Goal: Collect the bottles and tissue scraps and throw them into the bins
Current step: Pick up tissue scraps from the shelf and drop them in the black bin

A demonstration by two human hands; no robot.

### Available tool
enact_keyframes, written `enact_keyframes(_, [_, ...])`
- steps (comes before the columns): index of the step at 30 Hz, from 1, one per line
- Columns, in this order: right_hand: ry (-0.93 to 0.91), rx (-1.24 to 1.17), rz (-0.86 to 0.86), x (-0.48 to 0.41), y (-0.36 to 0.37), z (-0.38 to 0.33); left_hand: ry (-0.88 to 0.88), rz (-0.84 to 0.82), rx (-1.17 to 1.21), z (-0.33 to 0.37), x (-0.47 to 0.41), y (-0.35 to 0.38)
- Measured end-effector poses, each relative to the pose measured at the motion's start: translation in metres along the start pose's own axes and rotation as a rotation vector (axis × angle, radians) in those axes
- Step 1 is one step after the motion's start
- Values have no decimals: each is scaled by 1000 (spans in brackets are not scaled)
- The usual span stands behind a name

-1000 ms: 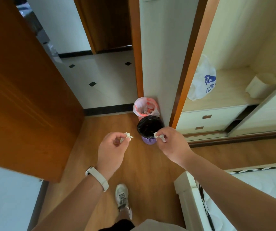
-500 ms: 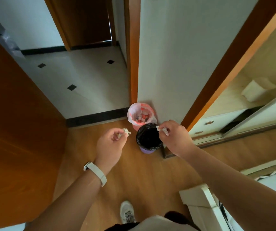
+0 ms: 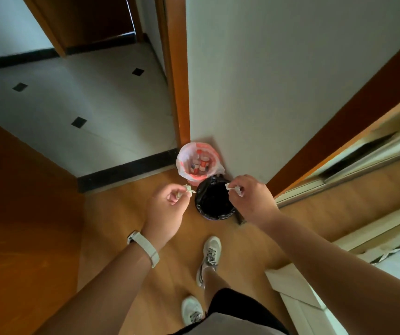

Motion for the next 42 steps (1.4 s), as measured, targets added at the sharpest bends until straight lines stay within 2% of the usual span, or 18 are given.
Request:
enact_keyframes(7, [73, -95, -15, -76, 16, 48, -41, -62, -66, 14, -81, 29])
enact_keyframes(14, [131, -119, -92, -123, 27, 86, 31, -67, -138, 30, -145, 60])
enact_keyframes(23, [291, -145, -181, -144, 84, 144, 12, -172, -259, -16, -222, 112])
enact_keyframes(26, [379, -142, -181, -153, 111, 171, 7, -256, -305, -42, -250, 141])
enact_keyframes(31, [515, -142, -76, -159, 171, 233, 25, -390, -418, -117, -301, 206])
enact_keyframes(37, [620, -125, -96, -151, 272, 318, -11, -568, -548, -233, -343, 288])
enact_keyframes(42, [687, -138, -163, -128, 356, 381, 13, -645, -687, -315, -371, 343])
Point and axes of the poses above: each hand's wrist, its own x-axis away from the middle knuckle, its own y-axis out of the palm, z = x × y, the point moved 8 cm from there along -x, towards the middle knuckle, and after that the axes turned 14 degrees about -y, right-handed, at the moved point
